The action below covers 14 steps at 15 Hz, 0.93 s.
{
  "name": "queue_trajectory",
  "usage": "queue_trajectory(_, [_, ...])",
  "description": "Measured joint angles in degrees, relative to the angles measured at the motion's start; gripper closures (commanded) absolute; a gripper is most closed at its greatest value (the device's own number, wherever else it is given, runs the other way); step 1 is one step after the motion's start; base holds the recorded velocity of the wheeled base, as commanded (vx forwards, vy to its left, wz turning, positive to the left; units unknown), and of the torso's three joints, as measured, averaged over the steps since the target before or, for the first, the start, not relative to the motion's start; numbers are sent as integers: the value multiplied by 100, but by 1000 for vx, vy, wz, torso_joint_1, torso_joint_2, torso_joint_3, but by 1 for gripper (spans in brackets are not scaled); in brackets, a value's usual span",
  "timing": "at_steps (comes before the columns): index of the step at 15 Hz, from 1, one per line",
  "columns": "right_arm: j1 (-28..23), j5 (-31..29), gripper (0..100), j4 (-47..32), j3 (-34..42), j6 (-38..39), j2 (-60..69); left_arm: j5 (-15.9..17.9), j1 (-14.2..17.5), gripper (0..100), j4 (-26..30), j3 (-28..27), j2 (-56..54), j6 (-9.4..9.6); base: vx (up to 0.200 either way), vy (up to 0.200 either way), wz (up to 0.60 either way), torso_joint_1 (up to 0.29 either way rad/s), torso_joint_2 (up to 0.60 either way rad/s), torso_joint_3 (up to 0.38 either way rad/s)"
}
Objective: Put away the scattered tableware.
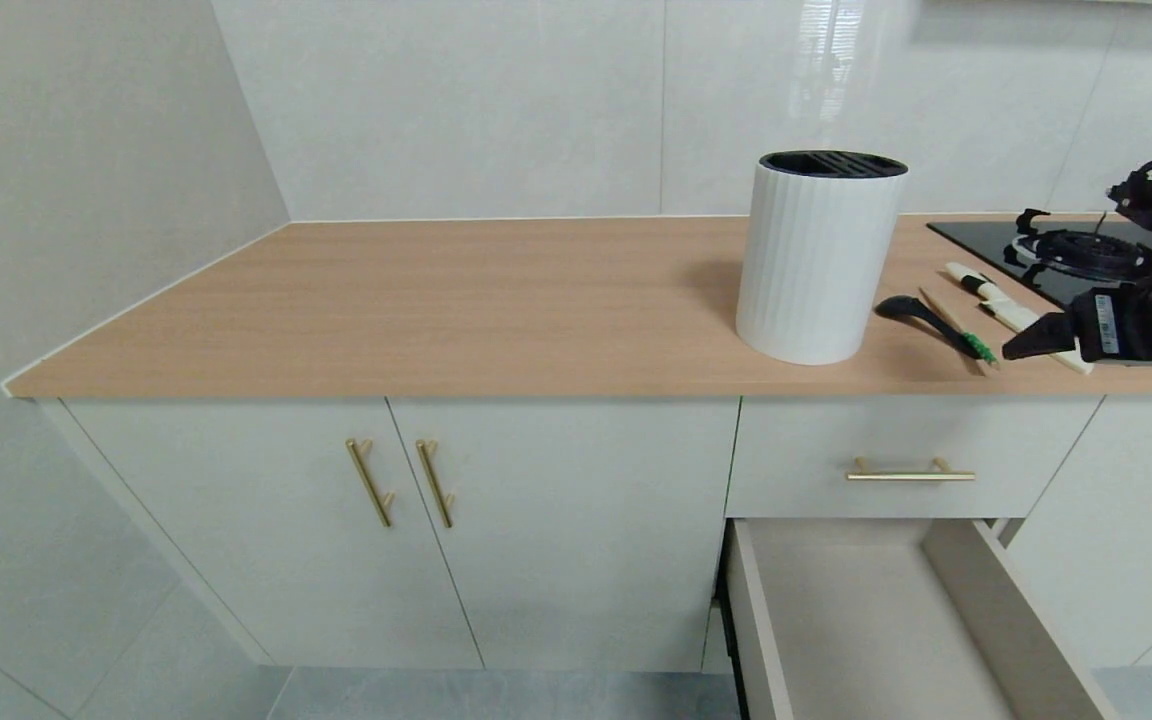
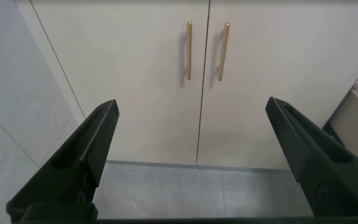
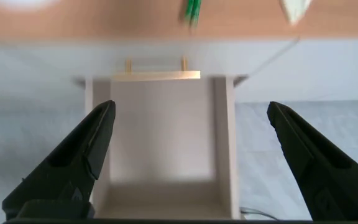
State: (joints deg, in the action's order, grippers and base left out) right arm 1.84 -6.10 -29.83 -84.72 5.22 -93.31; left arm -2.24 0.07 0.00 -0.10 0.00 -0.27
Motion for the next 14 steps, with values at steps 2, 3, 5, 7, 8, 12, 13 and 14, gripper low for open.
queue_trajectory(2, [37,-17,0,-5,-372,471,-457,-2,0,0,0,0,0,-2,0,0,0,0,0,0])
queue_trajectory(3, [57,-26,0,6,-483,556,-625,-2,0,0,0,0,0,0,0,0,0,0,0,0])
queue_trajectory(5, [74,-35,0,30,-647,723,-895,-2,0,0,0,0,0,0,0,0,0,0,0,0])
queue_trajectory(7, [96,-180,0,44,-778,866,-1113,-2,0,0,0,0,0,0,0,0,0,0,0,0])
queue_trajectory(8, [100,-293,0,121,-811,879,-1207,-2,0,0,0,0,0,-2,0,0,0,0,0,0])
queue_trajectory(12, [94,-367,0,462,-847,972,-1458,-2,0,0,0,0,0,-2,0,0,0,0,0,0])
queue_trajectory(13, [90,-367,0,507,-855,994,-1509,-2,0,0,0,0,0,-5,0,0,0,0,0,0])
queue_trajectory(14, [80,-367,0,532,-858,1000,-1548,0,0,0,0,0,0,-2,0,0,0,0,0,0])
